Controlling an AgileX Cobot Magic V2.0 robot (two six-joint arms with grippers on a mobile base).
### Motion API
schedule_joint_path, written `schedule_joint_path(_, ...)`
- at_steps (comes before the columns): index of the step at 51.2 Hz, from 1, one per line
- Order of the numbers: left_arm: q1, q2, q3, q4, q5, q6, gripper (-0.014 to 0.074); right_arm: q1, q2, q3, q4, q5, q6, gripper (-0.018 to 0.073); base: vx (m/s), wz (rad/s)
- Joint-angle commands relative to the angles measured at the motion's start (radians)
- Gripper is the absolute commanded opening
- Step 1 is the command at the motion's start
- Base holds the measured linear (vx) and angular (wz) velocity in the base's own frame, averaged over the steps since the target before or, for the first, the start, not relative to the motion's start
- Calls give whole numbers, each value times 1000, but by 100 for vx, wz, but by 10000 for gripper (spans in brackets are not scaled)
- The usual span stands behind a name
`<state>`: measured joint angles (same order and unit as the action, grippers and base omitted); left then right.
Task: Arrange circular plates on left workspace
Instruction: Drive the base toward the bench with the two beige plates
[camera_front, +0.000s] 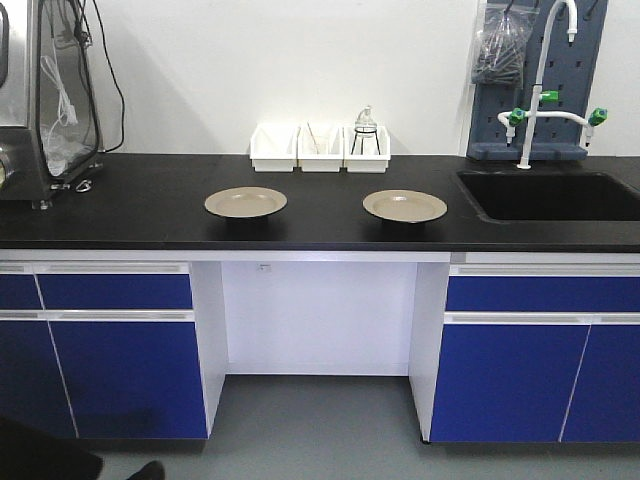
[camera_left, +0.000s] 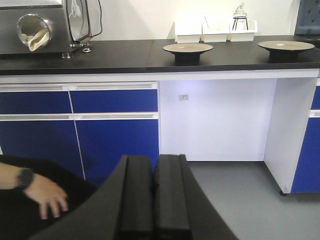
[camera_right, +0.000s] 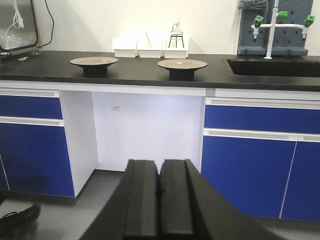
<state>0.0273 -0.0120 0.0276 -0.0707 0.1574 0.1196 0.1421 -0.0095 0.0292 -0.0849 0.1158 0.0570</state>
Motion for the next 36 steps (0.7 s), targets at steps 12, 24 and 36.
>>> schedule_joint_path(12,-3,-14,19,-2,-86,-9,0,-3,-13,21,-10,-81,-10,-5,0,0)
schedule_joint_path(24,-3,-14,19,-2,-86,-9,0,-3,-13,21,-10,-81,-10,-5,0,0)
schedule_joint_path(36,-3,-14,19,-2,-86,-9,0,-3,-13,21,-10,-81,-10,-5,0,1)
